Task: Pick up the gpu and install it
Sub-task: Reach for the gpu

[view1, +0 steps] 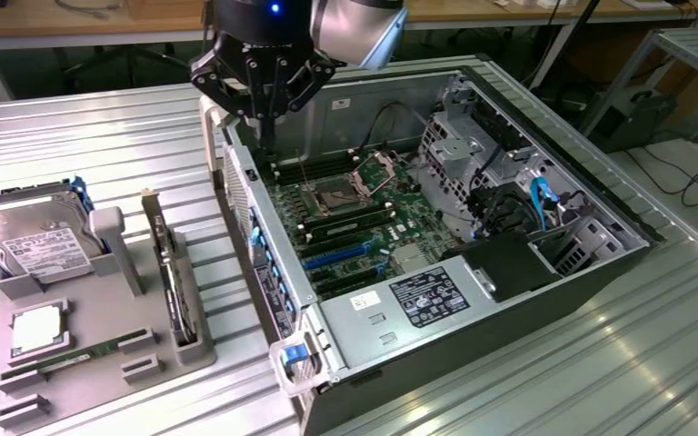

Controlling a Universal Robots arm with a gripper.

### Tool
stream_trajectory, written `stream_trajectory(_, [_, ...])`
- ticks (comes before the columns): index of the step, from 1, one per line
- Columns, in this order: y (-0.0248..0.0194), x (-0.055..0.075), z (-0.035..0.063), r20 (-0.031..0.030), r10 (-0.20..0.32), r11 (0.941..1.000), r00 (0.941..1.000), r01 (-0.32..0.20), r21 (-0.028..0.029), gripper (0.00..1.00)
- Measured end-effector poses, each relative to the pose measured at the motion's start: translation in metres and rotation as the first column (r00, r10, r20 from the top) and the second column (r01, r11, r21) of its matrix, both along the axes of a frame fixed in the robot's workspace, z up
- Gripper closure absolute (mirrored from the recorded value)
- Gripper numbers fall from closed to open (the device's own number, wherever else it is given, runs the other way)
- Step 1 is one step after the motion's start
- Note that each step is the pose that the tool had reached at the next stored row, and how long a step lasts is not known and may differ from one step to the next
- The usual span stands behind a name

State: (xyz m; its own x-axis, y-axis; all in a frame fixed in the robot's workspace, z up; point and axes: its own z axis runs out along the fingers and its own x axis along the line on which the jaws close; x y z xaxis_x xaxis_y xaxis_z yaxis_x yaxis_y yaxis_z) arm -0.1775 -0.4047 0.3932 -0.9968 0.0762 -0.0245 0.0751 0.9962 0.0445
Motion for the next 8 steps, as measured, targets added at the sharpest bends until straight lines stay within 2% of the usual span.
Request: stream_trajectory(8, [-0.002,-0.0076,0.0,0.0,0.0,1.0,1.0,0.0,-0.0001,0.89])
